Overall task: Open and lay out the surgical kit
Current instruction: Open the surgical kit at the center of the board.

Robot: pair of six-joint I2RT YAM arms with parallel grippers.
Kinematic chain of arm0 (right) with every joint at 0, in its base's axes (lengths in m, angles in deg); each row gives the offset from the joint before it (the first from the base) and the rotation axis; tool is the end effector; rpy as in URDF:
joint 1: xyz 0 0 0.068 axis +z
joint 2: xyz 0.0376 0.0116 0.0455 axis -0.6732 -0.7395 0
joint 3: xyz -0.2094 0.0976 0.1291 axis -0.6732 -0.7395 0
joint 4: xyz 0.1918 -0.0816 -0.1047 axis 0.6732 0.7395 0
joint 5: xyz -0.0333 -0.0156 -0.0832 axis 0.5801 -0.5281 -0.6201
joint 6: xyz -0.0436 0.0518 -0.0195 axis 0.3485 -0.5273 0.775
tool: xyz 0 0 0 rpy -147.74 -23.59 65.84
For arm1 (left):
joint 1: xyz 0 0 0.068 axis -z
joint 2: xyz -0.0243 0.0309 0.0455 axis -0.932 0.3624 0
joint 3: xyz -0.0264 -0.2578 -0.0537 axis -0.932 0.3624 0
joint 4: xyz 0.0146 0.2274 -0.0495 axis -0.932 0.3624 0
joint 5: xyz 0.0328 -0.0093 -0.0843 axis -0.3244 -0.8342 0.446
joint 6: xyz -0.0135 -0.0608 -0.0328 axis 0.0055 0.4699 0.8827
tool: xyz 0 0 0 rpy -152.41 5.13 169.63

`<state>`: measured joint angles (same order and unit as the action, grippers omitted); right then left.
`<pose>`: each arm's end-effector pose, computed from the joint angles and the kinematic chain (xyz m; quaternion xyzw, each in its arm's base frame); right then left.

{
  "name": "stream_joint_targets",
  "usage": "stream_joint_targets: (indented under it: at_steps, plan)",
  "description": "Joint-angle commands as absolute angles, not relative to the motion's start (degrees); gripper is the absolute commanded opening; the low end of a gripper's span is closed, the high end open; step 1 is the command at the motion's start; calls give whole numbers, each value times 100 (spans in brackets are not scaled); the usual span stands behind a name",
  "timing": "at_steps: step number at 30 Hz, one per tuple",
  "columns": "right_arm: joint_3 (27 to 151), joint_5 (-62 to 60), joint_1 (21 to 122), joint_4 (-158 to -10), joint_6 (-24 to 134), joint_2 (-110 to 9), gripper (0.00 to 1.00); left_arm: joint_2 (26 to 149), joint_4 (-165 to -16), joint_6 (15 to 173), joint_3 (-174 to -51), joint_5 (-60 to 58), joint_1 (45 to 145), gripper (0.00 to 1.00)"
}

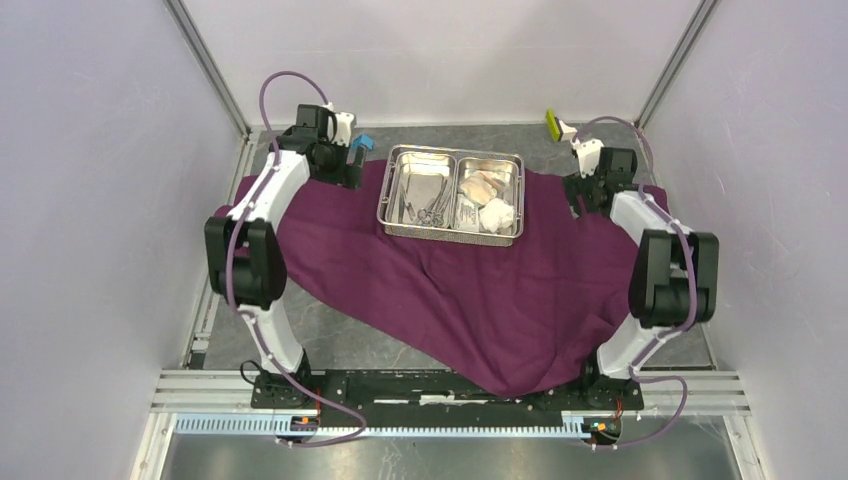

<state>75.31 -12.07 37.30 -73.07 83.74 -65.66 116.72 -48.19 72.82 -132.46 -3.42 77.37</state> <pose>0.3486 -0.0338 0.2034 -0.1258 0.9170 -0.1126 0.3614 0.3814 -0.0640 0.2679 0.1682 0.9308 -0.0469 0.3210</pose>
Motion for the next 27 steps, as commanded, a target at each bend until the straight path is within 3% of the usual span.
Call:
stream_joint_targets:
  at_steps: [1,10,27]
  plan:
    - [8309,-1509,3726,-7878,8014,-7161,91,12370,-5526,8041,-13868,-32,7334,100]
    - [9033,-1757,3730,-7867,8062,-8169,91,13598,-5832,8642,-14566,120,6884,100]
    - [10213,-2353,3729,-7354,8627,-9418,91,14368,-6133,9595,-14899,550,6493,100]
